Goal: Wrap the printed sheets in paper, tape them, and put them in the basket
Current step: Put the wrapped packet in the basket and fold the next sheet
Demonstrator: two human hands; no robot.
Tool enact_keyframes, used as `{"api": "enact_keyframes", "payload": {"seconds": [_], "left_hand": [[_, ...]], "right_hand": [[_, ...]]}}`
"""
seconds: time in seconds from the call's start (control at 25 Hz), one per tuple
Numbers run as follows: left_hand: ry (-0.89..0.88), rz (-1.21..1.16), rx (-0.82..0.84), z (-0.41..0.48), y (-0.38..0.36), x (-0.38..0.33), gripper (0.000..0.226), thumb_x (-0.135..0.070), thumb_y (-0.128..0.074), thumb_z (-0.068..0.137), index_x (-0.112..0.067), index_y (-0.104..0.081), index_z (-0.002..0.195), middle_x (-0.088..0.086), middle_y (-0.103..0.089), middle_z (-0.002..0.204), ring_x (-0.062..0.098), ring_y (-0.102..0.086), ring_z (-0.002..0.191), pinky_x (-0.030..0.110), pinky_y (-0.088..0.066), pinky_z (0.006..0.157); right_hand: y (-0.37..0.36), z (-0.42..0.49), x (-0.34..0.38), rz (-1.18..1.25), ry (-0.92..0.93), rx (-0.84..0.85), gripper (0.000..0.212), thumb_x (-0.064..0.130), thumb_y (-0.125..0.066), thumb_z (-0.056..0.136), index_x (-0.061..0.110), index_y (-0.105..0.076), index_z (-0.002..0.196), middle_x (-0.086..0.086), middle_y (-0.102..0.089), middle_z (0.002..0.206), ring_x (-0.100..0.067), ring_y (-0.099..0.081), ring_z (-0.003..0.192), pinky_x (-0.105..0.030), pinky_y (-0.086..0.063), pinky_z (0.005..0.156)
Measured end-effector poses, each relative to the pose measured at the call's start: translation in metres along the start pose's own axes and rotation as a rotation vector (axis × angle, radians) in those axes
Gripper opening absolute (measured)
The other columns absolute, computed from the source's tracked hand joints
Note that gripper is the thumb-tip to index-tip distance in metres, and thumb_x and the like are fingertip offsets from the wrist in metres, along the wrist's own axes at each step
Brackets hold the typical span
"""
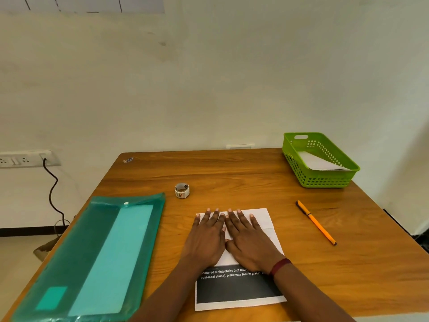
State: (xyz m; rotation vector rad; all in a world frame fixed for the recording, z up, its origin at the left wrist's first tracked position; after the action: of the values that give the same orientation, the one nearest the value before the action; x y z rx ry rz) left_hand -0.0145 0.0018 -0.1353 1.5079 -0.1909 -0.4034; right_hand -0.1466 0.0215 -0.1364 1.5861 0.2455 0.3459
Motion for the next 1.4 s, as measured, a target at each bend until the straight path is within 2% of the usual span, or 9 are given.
{"api": "enact_keyframes", "payload": {"seconds": [0.2,0.32,0.56,0.64,0.76,0.88,1.04,1.2,1.4], "left_hand": [[0.064,-0.004,-0.01,-0.001,-0.001,0.004,0.059,-0.038,-0.018,0.103,-0.014,-0.011,0.156,0.005,-0.007,0.164,0.022,-0.001,0.152,0.041,-0.003,0.123],[0.071,-0.009,-0.002,-0.001,-0.001,0.004,0.06,-0.04,-0.017,0.103,-0.014,-0.009,0.156,0.004,-0.005,0.165,0.022,0.0,0.152,0.041,-0.003,0.123],[0.101,-0.025,-0.026,-0.002,-0.001,0.007,0.058,-0.04,-0.021,0.104,-0.015,-0.013,0.156,0.004,-0.009,0.164,0.022,-0.003,0.152,0.042,-0.004,0.124],[0.114,-0.088,-0.07,-0.003,0.0,0.01,0.057,-0.041,-0.027,0.103,-0.018,-0.02,0.155,0.003,-0.017,0.163,0.02,-0.01,0.151,0.04,-0.007,0.123],[0.13,-0.253,-0.148,-0.002,0.004,0.017,0.054,-0.046,-0.041,0.1,-0.023,-0.035,0.149,-0.001,-0.034,0.155,0.018,-0.027,0.144,0.036,-0.02,0.12],[0.171,-0.407,-0.122,0.004,0.011,0.031,0.065,-0.051,-0.059,0.091,-0.025,-0.038,0.146,-0.002,-0.041,0.147,0.019,-0.037,0.135,0.035,-0.032,0.111],[0.166,-0.269,0.058,0.022,0.023,0.043,0.083,-0.056,-0.071,0.079,-0.028,-0.032,0.147,0.0,-0.042,0.144,0.024,-0.035,0.134,0.044,-0.036,0.107],[0.191,-0.191,0.278,0.04,0.029,0.043,0.092,-0.057,-0.075,0.075,-0.034,-0.024,0.149,0.002,-0.038,0.148,0.031,-0.027,0.14,0.054,-0.029,0.11],[0.182,-0.202,0.367,0.048,0.03,0.043,0.072,-0.053,-0.077,0.075,-0.041,-0.041,0.136,0.005,-0.041,0.138,0.032,-0.029,0.135,0.052,-0.028,0.106]], "right_hand": [[-0.002,0.0,-0.008,0.034,-0.027,-0.003,0.087,0.07,0.006,0.085,0.019,0.004,0.156,-0.003,0.012,0.163,-0.018,0.014,0.15,-0.037,0.008,0.121],[-0.002,-0.003,-0.022,0.064,-0.103,-0.019,0.091,0.074,0.003,0.082,0.02,0.005,0.156,-0.003,0.014,0.162,-0.019,0.013,0.15,-0.034,0.011,0.118],[-0.002,-0.013,-0.04,0.063,-0.253,-0.044,0.097,0.075,0.012,0.077,0.021,0.001,0.156,-0.006,0.009,0.163,-0.021,0.009,0.151,-0.038,0.005,0.12],[-0.001,-0.012,-0.04,0.062,-0.248,-0.064,0.087,0.071,0.006,0.086,0.021,-0.005,0.156,-0.006,0.003,0.164,-0.022,0.004,0.151,-0.037,0.001,0.12],[0.005,-0.008,-0.053,0.151,-0.225,-0.093,0.058,0.053,-0.018,0.102,0.027,-0.027,0.152,0.0,-0.015,0.163,-0.019,-0.012,0.15,-0.037,-0.013,0.119],[0.017,-0.005,-0.077,0.222,-0.185,-0.089,0.044,0.047,-0.045,0.099,0.032,-0.047,0.141,0.007,-0.035,0.155,-0.016,-0.03,0.142,-0.036,-0.028,0.111],[0.032,0.005,-0.093,0.293,-0.223,-0.031,0.057,0.047,-0.07,0.083,0.035,-0.051,0.136,0.004,-0.049,0.135,-0.02,-0.04,0.127,-0.037,-0.036,0.102],[0.041,0.021,-0.091,0.218,-0.225,0.125,0.071,0.044,-0.073,0.081,0.036,-0.04,0.144,-0.004,-0.044,0.134,-0.028,-0.035,0.128,-0.043,-0.035,0.104],[0.044,0.027,-0.086,0.184,-0.237,0.195,0.073,0.041,-0.074,0.082,0.033,-0.038,0.145,-0.007,-0.035,0.139,-0.031,-0.027,0.134,-0.045,-0.027,0.108]]}}
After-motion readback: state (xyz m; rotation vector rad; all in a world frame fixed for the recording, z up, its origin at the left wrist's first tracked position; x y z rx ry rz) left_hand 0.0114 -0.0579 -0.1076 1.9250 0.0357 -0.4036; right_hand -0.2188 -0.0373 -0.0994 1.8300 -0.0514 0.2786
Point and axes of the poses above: each hand's wrist, its own z-axis towards the middle knuckle, its own y-axis out of the back of the hand, x = y × z, the point moved 4 cm from there along z, towards the middle knuckle
